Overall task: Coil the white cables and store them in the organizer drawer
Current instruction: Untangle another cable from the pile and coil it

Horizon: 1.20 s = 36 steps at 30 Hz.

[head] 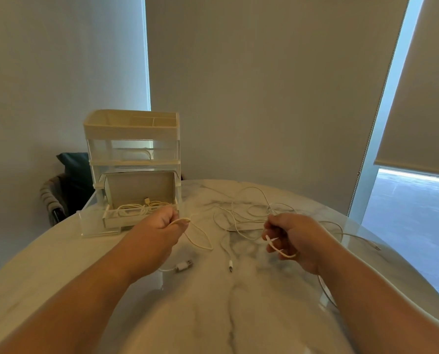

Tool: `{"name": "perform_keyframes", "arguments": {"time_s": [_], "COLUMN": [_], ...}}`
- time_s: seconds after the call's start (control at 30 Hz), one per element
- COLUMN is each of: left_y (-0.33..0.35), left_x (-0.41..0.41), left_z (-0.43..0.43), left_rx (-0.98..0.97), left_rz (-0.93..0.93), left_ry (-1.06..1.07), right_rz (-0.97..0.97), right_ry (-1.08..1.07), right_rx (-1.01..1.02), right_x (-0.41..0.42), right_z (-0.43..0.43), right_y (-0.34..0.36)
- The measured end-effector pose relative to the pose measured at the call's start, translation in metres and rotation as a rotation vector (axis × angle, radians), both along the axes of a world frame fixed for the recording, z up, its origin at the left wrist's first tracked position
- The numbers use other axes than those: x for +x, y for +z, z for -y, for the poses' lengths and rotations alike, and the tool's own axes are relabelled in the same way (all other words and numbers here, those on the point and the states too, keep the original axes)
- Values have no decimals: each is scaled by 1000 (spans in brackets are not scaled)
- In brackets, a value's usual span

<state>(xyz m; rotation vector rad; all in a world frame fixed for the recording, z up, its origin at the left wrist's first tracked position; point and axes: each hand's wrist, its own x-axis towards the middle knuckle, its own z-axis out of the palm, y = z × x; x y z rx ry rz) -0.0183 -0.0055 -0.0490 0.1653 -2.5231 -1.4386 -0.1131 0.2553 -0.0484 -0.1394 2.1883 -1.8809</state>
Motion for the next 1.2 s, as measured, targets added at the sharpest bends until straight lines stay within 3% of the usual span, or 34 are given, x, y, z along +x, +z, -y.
{"name": "perform_keyframes", "arguments": {"time_s": [0.07, 0.23, 0.33, 0.43, 0.5, 0.57, 0.63, 0.7, 0.97, 1.07, 1.2], "left_y": [2, 9, 12, 15, 17, 17, 16, 16, 16, 13, 11], "left_x": [1, 6, 12, 16, 18, 18, 18, 17, 12, 11, 13], "left_z": [2, -7, -12, -13, -15, -19, -21, -20, -7, -6, -9], "left_rx": [-3, 221, 257, 361, 465, 584, 692, 743, 766, 789, 830], "left_rz": [-6, 50, 44, 28, 31, 40, 67, 74, 10, 56, 104], "left_ry": [-4, -140, -182, -260, -358, -458, -510, -511, -445, -543, -583], "right_rz": [-86, -286, -404, -627, -670, -726, -852, -808, -575, -507, -448], "right_ry": [5, 85, 49, -7, 185, 412, 499, 460, -49, -167, -151], "right_rx": [153, 796, 946, 730, 516, 529, 658, 679, 135, 61, 60], "right_x": [1, 1, 7, 25, 43, 53, 51, 49, 32, 18, 8], "right_z": [-3, -6, -6, 5, 22, 41, 57, 64, 29, 19, 14], "right_y": [1, -3, 4, 10, 7, -6, -22, -24, 0, -2, -10]}}
